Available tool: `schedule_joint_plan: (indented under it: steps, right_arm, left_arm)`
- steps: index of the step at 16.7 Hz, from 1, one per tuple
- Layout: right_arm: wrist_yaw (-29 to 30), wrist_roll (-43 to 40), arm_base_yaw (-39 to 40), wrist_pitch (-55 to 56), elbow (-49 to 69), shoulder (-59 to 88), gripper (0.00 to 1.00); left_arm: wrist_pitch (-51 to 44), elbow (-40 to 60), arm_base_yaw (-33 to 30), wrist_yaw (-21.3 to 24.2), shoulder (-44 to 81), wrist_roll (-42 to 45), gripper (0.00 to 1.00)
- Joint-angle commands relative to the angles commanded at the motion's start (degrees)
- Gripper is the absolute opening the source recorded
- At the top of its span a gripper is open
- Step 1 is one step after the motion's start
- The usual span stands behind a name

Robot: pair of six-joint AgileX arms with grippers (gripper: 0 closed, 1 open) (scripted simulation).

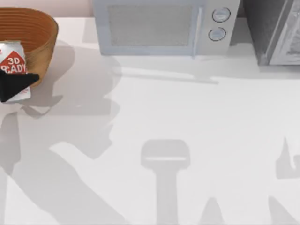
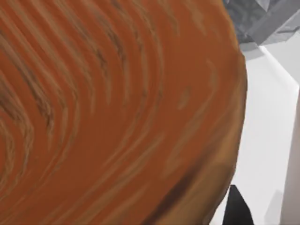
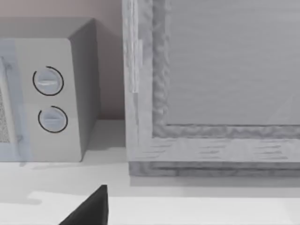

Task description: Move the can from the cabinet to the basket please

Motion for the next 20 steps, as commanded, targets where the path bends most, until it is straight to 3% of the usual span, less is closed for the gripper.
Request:
schedule_joint_plan:
  steps: [1,14,20]
  right_arm:
    - [0.00,0.00,0.00,0.00,0.00,0.00,1.00]
    - [0.00,0.00,0.00,0.00,0.00,0.00,1.00]
    - [0.00,0.00,0.00,0.00,0.00,0.00,1.00]
  left_arm:
    - [0.00,0.00,0.00,0.00,0.00,0.00,0.00]
    - [0.00,0.00,0.00,0.00,0.00,0.00,0.98]
    - [0.00,0.00,0.00,0.00,0.00,0.00,1.00]
